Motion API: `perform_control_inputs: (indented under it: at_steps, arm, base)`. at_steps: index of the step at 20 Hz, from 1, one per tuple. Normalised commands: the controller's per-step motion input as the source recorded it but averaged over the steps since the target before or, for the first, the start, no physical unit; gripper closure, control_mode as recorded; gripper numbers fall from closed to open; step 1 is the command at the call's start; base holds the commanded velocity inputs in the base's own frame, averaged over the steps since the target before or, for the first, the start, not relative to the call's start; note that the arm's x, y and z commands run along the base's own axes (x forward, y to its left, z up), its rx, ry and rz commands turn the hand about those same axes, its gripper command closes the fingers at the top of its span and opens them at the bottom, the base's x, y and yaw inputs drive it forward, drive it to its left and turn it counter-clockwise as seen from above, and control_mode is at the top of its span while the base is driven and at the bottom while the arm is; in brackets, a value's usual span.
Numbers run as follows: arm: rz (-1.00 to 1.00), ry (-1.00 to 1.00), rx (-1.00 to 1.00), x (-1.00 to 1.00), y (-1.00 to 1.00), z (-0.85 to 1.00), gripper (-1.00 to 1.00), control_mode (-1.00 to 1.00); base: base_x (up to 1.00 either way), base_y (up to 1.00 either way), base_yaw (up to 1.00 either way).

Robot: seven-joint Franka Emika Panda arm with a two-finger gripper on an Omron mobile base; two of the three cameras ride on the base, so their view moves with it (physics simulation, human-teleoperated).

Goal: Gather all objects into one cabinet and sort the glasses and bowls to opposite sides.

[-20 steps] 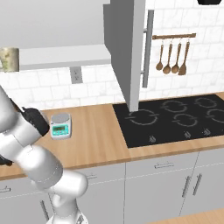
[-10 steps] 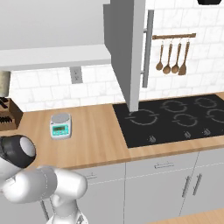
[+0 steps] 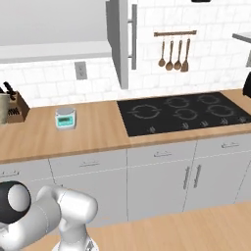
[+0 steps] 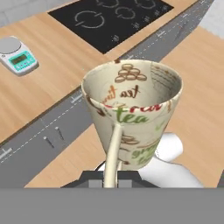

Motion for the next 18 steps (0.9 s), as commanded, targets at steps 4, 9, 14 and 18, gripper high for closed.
perform_control_inputs:
  at_steps: [4,9,14,18]
  arm:
    - [0.00,0.00,0.00,0.00,0.00,0.00,1.00,1.00]
    - [0.00,0.00,0.00,0.00,0.00,0.00,1.00,1.00]
    - [0.00,0.00,0.00,0.00,0.00,0.00,1.00,1.00]
    - [0.00,0.00,0.00,0.00,0.00,0.00,1.00,1.00]
  base:
    - [-1.00,-0.63,0.00]
    - [-0.86,-0.81,-0.01]
    - [-0.24,-1.00,0.00]
    - [-0.11,-1.00,0.00]
